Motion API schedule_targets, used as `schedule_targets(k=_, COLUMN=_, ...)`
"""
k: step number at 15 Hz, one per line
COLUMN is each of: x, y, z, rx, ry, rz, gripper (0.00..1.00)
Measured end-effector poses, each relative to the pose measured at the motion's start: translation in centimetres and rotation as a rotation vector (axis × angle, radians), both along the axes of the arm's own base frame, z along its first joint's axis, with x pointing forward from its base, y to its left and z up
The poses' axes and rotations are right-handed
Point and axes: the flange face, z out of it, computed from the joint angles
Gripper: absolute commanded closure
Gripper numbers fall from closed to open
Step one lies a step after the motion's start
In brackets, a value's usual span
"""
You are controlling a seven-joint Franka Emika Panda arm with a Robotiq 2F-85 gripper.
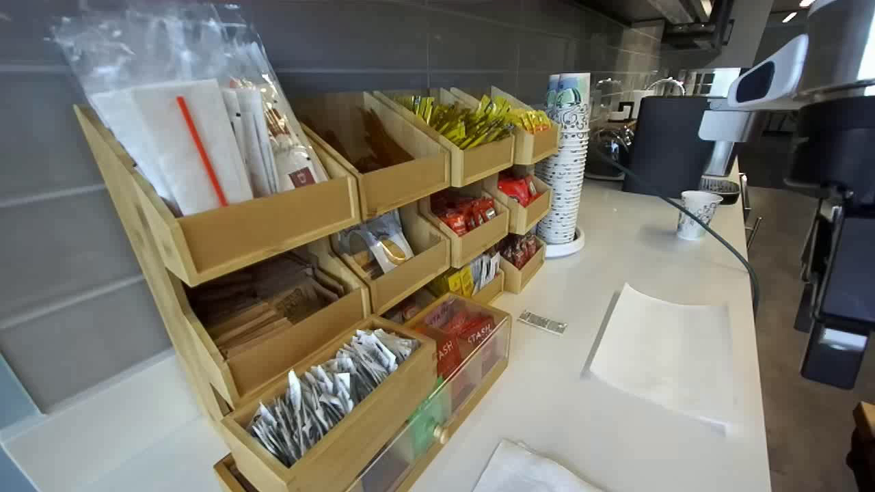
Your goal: Put the white sachet on the top right rack
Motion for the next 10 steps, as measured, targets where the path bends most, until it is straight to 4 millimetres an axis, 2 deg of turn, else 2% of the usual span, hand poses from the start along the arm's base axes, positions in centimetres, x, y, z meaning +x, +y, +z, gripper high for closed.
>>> schedule_targets(k=10, x=0.2, y=-0.41, z=-0.08, rx=-0.012, ry=-0.005, rz=-0.005, gripper=0.0)
